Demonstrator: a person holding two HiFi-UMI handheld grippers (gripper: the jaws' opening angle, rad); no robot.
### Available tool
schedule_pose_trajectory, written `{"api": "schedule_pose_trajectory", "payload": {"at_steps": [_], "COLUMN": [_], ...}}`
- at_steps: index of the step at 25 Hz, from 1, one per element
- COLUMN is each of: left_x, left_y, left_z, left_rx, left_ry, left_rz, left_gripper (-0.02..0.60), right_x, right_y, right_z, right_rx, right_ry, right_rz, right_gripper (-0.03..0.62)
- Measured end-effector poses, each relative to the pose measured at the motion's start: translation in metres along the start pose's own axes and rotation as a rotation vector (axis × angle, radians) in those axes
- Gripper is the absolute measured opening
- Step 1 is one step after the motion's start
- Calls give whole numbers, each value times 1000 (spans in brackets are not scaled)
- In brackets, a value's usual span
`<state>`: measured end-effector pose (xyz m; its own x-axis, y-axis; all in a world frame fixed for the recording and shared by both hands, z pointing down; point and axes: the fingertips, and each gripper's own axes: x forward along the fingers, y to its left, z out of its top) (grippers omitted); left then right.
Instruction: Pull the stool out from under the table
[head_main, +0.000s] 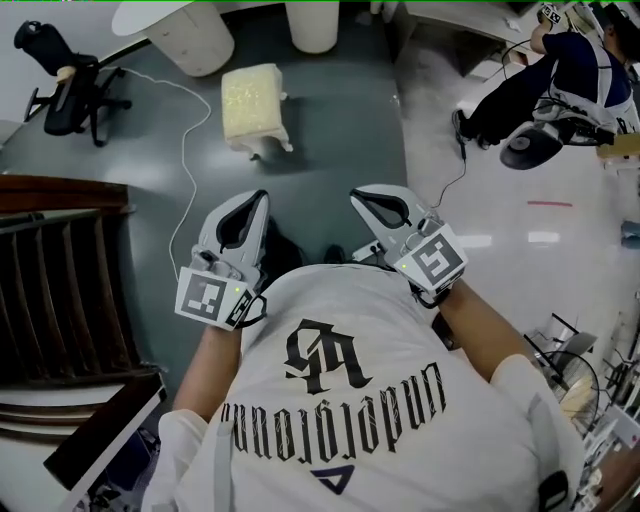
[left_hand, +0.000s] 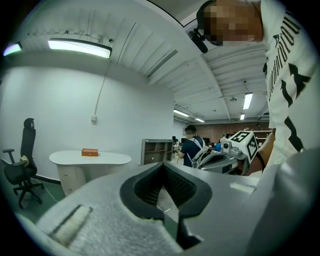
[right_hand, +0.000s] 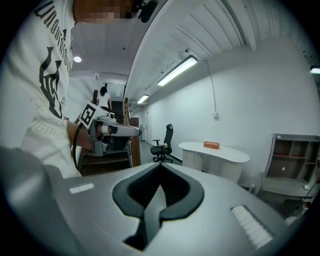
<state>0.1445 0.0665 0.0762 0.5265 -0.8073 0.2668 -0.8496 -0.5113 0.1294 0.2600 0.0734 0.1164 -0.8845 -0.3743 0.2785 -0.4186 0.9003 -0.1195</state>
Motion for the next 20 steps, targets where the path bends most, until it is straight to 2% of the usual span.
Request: {"api": "schedule_pose_trajectory", "payload": {"at_steps": [10,20], "left_x": [-31,-45], "left_y": [-9,-8], "left_z": [0,-8], "left_rx": [-9,-24], "left_ry": [-17,-21], "left_rz": [62,78], "left_gripper": [8,8], "right_x": [-6,7], "right_y": [31,45], "right_z": [10,11], "right_rx": [-4,1], "right_ry": [-25,-27], "right_rz": [46,70], "right_gripper": [2,2]}}
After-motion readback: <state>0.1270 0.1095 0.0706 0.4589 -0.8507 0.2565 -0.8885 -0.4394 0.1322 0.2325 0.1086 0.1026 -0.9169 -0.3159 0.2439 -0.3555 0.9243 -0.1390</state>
